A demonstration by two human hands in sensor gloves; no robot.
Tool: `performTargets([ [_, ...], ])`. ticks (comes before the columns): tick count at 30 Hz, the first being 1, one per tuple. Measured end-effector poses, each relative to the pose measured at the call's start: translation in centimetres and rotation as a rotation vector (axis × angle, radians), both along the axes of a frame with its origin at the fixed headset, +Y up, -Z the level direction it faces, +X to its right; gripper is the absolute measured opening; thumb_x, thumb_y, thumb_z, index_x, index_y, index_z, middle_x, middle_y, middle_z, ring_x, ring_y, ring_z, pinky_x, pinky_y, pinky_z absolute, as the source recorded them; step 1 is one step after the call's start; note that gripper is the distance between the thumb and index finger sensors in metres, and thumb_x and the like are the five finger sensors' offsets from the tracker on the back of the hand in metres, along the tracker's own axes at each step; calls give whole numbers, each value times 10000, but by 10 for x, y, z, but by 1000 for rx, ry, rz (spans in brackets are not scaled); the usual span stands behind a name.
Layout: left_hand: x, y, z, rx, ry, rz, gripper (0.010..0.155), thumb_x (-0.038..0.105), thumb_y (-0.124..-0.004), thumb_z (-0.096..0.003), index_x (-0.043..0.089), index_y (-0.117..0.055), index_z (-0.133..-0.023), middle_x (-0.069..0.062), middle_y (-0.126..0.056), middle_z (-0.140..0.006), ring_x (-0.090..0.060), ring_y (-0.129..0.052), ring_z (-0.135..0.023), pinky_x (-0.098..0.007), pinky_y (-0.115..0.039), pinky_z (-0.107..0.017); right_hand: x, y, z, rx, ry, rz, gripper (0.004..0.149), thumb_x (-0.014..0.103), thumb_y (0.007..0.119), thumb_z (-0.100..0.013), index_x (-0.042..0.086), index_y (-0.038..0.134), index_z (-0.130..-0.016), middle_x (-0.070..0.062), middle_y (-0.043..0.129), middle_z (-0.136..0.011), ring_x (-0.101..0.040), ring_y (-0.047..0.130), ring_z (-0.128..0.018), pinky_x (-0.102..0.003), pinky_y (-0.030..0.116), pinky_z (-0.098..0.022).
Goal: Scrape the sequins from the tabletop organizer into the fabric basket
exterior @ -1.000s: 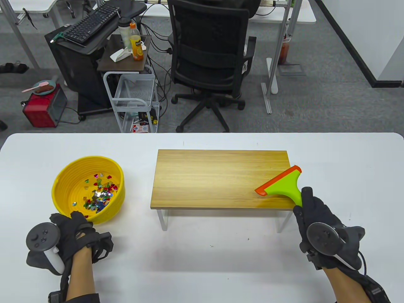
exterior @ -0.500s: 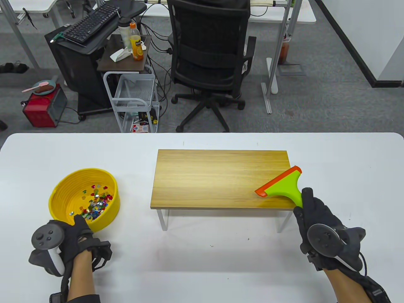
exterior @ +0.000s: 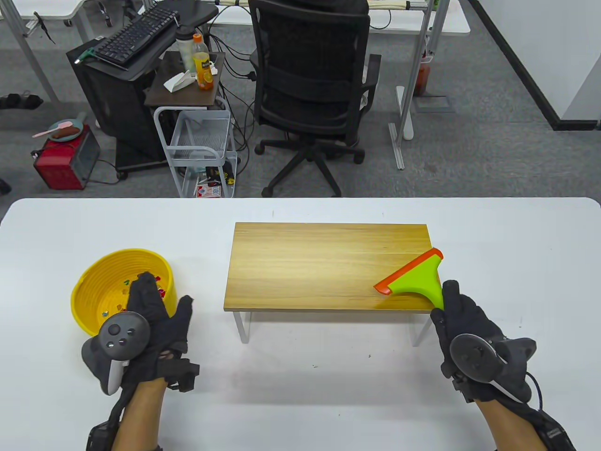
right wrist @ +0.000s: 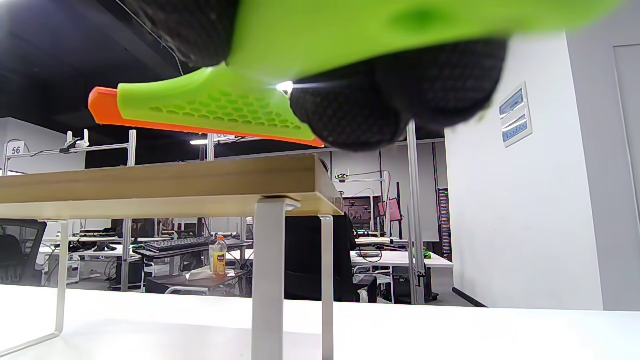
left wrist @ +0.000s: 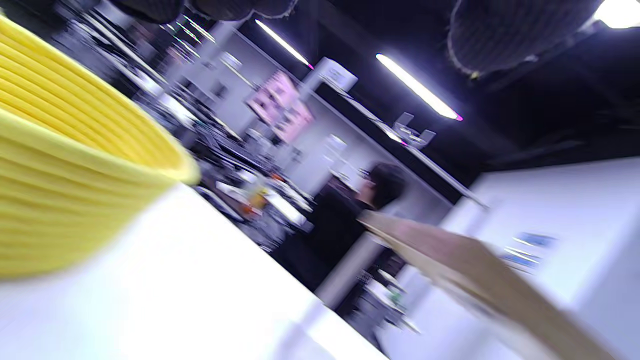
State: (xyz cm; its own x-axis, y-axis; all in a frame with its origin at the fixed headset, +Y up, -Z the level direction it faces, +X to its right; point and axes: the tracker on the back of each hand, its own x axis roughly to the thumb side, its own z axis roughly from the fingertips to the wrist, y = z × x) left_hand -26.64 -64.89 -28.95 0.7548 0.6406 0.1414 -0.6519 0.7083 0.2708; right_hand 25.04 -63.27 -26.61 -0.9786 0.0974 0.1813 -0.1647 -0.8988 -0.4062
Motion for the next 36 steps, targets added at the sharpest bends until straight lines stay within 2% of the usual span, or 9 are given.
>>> performTargets([
  [5,54,8,14,169,-216,-229,830,644,-723,-472,182,-386,-1074,-157,-444,-1132,-400,-601,-1000,-594,-617,-707,-2,-2,1,6,-3,3,614,375,675,-610,32,498,-1089,-193,793,-928,-346,984,-582,-410,882,-406],
  [9,91,0,29,327,-430,-274,762,615,-766,-447,219,-505,-1043,-98,-574,-1109,-353,-707,-968,-566,-658,-716,-4,-3,1,9,-8,-2,617,376,678,-611,30,498,-1088,-193,793,-928,-345,983,-584,-411,882,-407],
  [12,109,-10,36,399,-501,-345,753,631,-787,-420,220,-574,-1014,-90,-667,-1066,-339,-790,-913,-545,-719,-682,-5,-4,0,8,-11,-9,616,376,681,-612,31,497,-1088,-195,791,-929,-346,982,-585,-411,882,-408],
  [16,126,-27,37,375,-576,-355,774,656,-805,-395,212,-609,-998,-107,-715,-1037,-340,-832,-877,-543,-744,-661,-8,-5,0,7,-15,-13,620,379,687,-613,29,498,-1088,-196,789,-930,-348,981,-587,-412,881,-409],
  [21,134,-46,31,343,-614,-366,784,648,-827,-387,203,-614,-996,-109,-722,-1035,-345,-835,-881,-557,-728,-673,-9,-2,-1,13,-28,-35,628,385,706,-616,30,497,-1090,-197,782,-935,-353,975,-597,-417,878,-416],
  [29,135,-54,29,341,-602,-388,773,635,-827,-392,195,-619,-992,-110,-731,-1030,-351,-831,-890,-571,-700,-687,3,2,-7,-8,-110,-124,657,349,708,-627,1,417,-1102,-244,699,-972,-393,923,-650,-446,849,-453],
  [36,137,-59,30,331,-617,-389,766,631,-825,-394,192,-625,-989,-113,-733,-1032,-353,-826,-900,-577,-689,-693,28,-7,-13,-63,-213,-223,676,295,648,-633,-39,291,-1100,-299,585,-1005,-443,847,-705,-481,808,-494],
])
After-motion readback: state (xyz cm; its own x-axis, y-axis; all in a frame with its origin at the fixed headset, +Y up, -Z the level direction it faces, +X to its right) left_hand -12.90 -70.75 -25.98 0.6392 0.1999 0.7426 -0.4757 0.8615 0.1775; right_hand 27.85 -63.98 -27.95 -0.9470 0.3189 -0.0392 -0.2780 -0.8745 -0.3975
